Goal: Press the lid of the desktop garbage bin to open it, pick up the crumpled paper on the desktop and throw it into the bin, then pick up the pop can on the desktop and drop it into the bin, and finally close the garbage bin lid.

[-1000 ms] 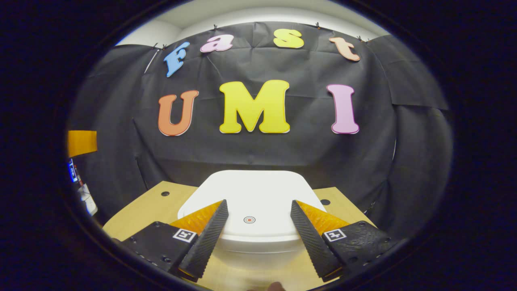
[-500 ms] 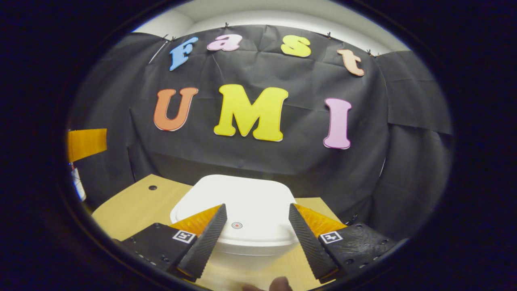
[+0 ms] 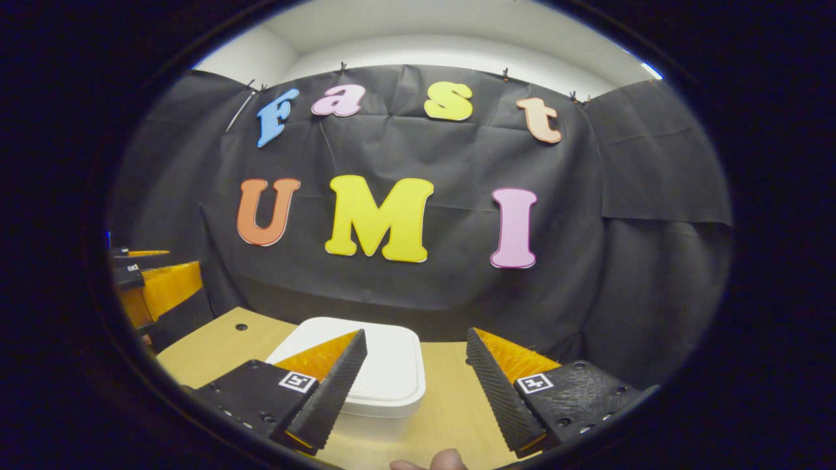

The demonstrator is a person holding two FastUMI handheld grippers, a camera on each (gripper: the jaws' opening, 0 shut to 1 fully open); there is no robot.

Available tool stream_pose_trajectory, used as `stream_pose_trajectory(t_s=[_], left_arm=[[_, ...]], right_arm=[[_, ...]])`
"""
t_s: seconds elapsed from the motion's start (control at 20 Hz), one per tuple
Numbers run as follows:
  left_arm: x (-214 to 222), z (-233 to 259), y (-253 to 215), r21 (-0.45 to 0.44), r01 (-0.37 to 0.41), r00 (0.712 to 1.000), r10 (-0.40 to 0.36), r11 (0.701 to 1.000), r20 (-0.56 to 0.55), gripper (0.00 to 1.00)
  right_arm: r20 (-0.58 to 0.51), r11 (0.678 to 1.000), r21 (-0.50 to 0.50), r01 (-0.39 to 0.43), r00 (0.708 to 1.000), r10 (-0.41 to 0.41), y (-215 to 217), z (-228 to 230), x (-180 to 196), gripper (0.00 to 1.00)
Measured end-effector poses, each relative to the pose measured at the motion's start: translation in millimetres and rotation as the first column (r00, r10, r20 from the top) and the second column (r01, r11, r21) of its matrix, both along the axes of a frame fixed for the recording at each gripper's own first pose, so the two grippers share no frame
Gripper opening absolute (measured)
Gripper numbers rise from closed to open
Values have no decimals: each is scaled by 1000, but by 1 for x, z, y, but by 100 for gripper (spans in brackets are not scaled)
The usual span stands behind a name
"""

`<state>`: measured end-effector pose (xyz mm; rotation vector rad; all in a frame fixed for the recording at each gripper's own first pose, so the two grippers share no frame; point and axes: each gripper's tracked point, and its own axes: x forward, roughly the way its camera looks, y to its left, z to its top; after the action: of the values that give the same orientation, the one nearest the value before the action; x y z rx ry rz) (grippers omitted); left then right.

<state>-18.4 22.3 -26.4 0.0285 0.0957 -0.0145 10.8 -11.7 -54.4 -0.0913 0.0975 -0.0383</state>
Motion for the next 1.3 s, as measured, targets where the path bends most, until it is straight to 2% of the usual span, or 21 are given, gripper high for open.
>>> stream_pose_trajectory(t_s=[0.05,0.2,0.3,0.4,0.55,0.9,1.3], left_arm=[[-2,3,-3,11,-16,1000,16,1000,2,96],[-7,6,-18,23,-42,999,42,999,-8,96],[-15,9,-18,35,-84,996,85,996,-8,97],[-23,9,-21,38,-117,993,117,992,-3,97],[-36,16,-23,89,-144,990,143,986,12,96],[-44,35,-39,75,-122,992,119,990,43,96],[-45,41,-38,55,-116,992,113,992,53,96]], right_arm=[[12,1000,9,-5,1000,5,-6,7,-6,97],[62,999,23,-29,998,28,-20,26,-22,95],[90,998,36,-53,995,50,-28,33,-28,95],[93,995,66,-74,993,68,-36,32,-33,95],[76,988,117,-100,993,91,-38,23,-41,95],[94,989,120,-84,993,73,-47,45,-46,94],[94,989,91,-116,990,107,-37,51,-46,95]])
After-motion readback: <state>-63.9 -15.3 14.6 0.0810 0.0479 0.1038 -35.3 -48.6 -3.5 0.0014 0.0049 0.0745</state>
